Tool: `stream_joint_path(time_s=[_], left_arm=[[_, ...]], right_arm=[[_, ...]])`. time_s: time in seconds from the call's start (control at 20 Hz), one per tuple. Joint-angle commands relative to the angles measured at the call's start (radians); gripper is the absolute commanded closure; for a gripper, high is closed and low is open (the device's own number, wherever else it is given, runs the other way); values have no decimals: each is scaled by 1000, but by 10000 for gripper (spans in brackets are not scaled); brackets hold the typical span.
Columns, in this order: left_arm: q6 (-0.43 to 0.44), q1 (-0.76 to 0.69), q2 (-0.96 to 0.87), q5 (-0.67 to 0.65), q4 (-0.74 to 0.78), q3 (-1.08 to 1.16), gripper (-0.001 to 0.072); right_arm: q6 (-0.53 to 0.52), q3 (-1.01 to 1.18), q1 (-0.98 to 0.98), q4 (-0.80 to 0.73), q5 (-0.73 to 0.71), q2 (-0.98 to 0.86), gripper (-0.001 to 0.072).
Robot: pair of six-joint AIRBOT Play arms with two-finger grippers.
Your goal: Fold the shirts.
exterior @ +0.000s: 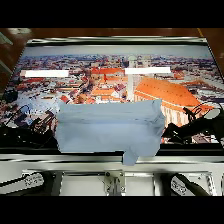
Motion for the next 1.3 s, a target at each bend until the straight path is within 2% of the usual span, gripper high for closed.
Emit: stream_joint_path(time_s=[0.0,0.1,0.15,0.2,0.5,0.6,0.7,0.75,0.8,0.85,1.05,1.15,1.25], left_arm=[[5,-2,20,-25,-8,1,674],[5,-1,49,-52,-7,1,674],[5,-2,68,-55,-7,1,674],[5,-2,87,-55,-8,1,674],[5,-2,132,-54,-59,1,674],[5,-2,132,-54,-63,1,673],[6,-2,132,-52,-63,1,674],[19,-2,132,-51,-63,1,673],[32,-2,132,-51,-63,1,674],[32,-1,132,-47,-63,2,674],[82,-1,191,20,-82,21,675],[78,-1,252,51,-122,61,675],[75,-2,295,69,-164,122,675]], right_arm=[[-27,-115,-1,47,-17,31,223],[-42,-187,-1,16,-51,34,191],[-42,-214,-1,-11,-75,34,124],[-42,-232,-1,-20,-97,34,92],[-38,-319,-1,133,-269,34,97],[-39,-340,-1,167,-317,34,224],[-43,-351,-1,183,-332,34,225],[-47,-351,-1,183,-326,34,292],[-51,-351,-1,183,-312,34,553],[-69,-345,-1,183,-284,34,639],[-228,-224,-2,258,-120,34,643],[-235,-122,-2,371,-99,34,643],[-212,-31,-1,512,-147,34,644]])
